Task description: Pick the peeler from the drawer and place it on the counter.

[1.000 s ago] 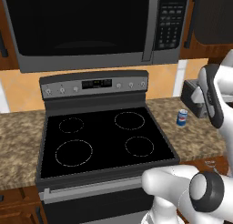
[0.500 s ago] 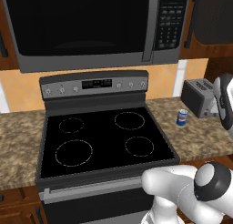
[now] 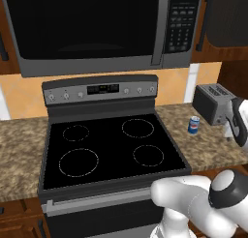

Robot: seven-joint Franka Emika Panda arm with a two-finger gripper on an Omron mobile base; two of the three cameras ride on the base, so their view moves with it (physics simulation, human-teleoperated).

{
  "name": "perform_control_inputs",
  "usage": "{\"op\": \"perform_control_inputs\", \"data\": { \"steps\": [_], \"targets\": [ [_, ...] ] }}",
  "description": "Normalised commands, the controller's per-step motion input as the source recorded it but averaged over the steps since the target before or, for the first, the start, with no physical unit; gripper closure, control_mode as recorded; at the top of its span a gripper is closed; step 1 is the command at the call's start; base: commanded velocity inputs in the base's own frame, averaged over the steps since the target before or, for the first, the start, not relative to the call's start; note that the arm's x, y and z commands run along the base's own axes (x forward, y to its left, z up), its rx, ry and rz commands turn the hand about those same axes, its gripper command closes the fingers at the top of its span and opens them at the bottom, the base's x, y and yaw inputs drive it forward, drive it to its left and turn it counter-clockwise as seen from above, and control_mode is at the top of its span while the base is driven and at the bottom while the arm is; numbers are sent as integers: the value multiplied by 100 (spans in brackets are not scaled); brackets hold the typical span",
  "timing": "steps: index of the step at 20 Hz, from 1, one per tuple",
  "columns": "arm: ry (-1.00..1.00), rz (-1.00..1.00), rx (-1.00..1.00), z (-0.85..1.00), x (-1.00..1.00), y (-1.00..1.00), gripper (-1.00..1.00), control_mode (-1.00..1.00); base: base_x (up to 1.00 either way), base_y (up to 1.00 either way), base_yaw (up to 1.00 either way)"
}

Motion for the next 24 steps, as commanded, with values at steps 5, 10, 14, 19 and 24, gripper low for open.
{"op": "perform_control_inputs", "data": {
  "steps": [5, 10, 14, 19, 24],
  "targets": [
    [0, 3, 0, -98, -21, -28, -100, -100, 0, 0, 0],
    [-3, 1, 0, -63, -11, -28, -100, -100, 0, 0, 0],
    [-1, 0, 0, -61, -6, -23, -100, -100, 0, 0, 0],
    [0, 0, 0, -65, -12, -28, -100, -100, 0, 0, 0],
    [0, 0, 0, -46, 0, -22, -100, -100, 0, 0, 0]
  ]
}}
